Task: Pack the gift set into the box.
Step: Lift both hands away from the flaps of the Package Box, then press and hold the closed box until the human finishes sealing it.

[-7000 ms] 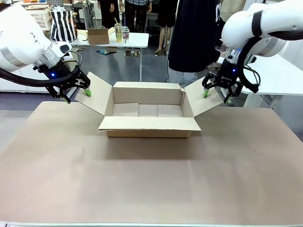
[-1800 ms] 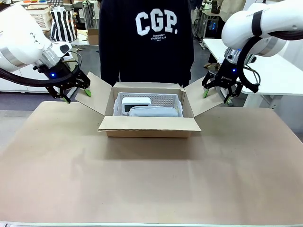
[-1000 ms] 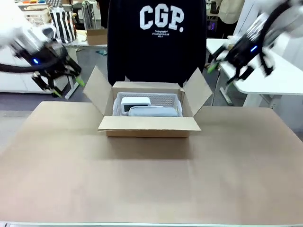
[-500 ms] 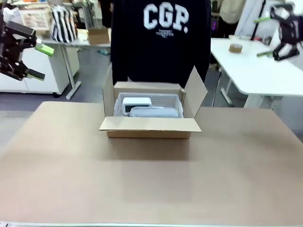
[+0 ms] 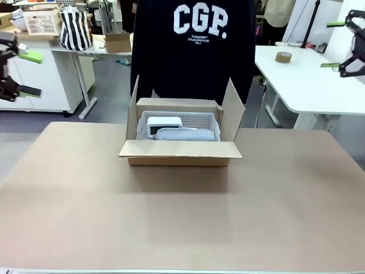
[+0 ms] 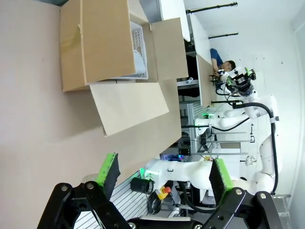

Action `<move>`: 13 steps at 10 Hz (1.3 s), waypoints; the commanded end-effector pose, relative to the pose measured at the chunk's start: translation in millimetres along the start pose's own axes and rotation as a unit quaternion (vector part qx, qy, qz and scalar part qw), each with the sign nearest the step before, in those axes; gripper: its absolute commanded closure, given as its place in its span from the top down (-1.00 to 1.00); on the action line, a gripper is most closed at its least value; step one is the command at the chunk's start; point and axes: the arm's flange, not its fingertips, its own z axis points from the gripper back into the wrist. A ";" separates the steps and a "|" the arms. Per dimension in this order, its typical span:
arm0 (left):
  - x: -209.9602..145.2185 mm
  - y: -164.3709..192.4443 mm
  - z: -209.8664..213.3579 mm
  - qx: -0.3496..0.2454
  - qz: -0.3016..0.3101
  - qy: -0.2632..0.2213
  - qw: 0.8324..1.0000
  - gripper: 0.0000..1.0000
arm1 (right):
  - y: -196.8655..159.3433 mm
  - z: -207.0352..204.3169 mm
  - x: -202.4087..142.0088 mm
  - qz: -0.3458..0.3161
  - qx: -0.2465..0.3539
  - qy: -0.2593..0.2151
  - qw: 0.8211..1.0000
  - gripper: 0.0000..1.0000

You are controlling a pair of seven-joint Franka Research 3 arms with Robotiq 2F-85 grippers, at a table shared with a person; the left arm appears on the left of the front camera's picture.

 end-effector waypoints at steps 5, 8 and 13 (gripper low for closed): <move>0.4 -5.9 0.1 0.002 -0.007 0.002 1.000 1.00 | 7.1 -1.2 1.7 0.007 -0.014 0.015 1.000 1.00; 0.4 -5.9 0.1 0.002 -0.007 0.002 1.000 1.00 | 7.1 -1.2 1.7 0.007 -0.014 0.015 1.000 1.00; 0.4 -5.9 0.1 0.002 -0.007 0.002 1.000 1.00 | 7.1 -1.2 1.7 0.007 -0.014 0.015 1.000 1.00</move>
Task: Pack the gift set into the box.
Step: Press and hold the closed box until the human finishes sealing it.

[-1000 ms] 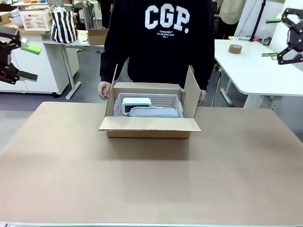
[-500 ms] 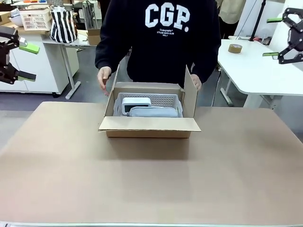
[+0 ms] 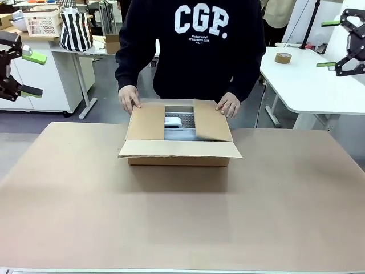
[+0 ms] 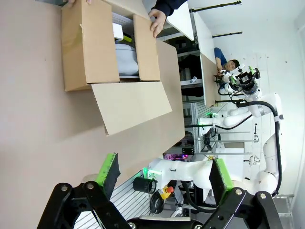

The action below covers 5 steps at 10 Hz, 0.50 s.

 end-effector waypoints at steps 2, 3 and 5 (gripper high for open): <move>0.4 -2.4 1.1 -0.007 -0.004 0.000 1.000 1.00 | 2.9 2.1 1.1 0.003 -0.007 0.005 1.000 1.00; 0.4 -2.4 1.1 -0.007 -0.004 0.000 1.000 1.00 | 2.9 2.1 1.1 0.003 -0.007 0.005 1.000 1.00; 0.4 -2.4 1.1 -0.007 -0.004 0.000 1.000 1.00 | 2.9 2.1 1.1 0.003 -0.007 0.005 1.000 1.00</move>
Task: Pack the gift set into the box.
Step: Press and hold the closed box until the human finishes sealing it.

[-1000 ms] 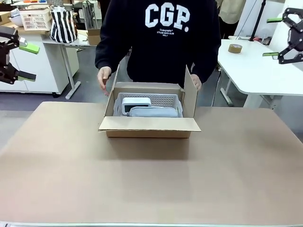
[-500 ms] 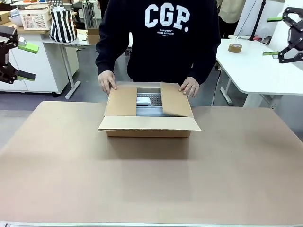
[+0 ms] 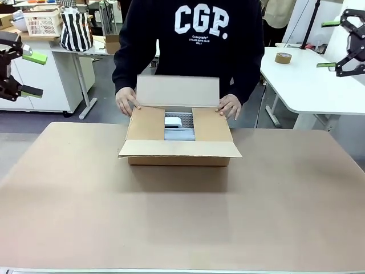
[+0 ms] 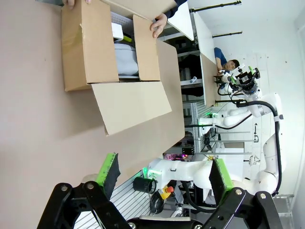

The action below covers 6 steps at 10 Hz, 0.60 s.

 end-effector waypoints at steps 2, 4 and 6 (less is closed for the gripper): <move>0.5 -2.4 1.1 -0.007 -0.004 0.000 1.000 1.00 | 3.0 2.1 1.0 0.003 -0.006 0.005 1.000 1.00; 0.5 -2.4 1.1 -0.007 -0.004 0.000 1.000 1.00 | 3.0 2.1 1.0 0.003 -0.006 0.005 1.000 1.00; 0.5 -2.4 1.1 -0.007 -0.004 0.000 1.000 1.00 | 3.0 2.1 1.0 0.003 -0.006 0.005 1.000 1.00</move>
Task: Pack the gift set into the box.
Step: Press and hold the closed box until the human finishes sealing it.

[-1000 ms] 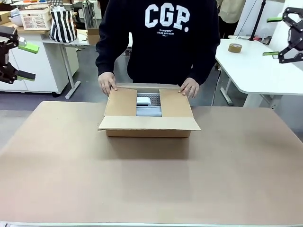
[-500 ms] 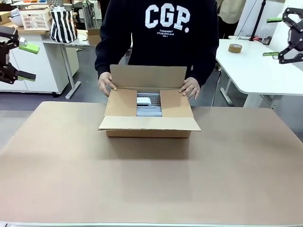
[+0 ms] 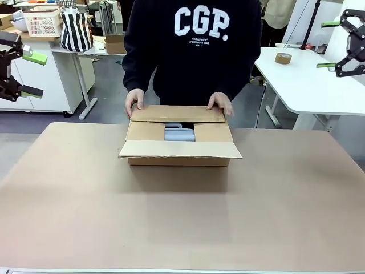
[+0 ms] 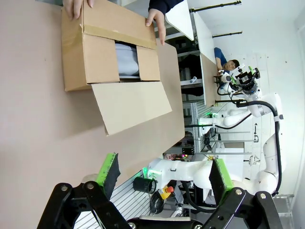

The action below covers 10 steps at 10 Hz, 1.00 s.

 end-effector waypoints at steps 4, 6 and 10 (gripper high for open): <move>0.5 -2.4 1.0 -0.007 -0.004 0.000 1.000 1.00 | 3.0 2.2 1.0 0.003 -0.006 0.004 1.000 1.00; 0.5 -2.4 1.0 -0.007 -0.004 0.000 1.000 1.00 | 3.0 2.2 1.0 0.003 -0.006 0.004 1.000 1.00; 0.5 -2.4 1.0 -0.007 -0.004 0.000 1.000 1.00 | 3.0 2.2 1.0 0.003 -0.006 0.004 1.000 1.00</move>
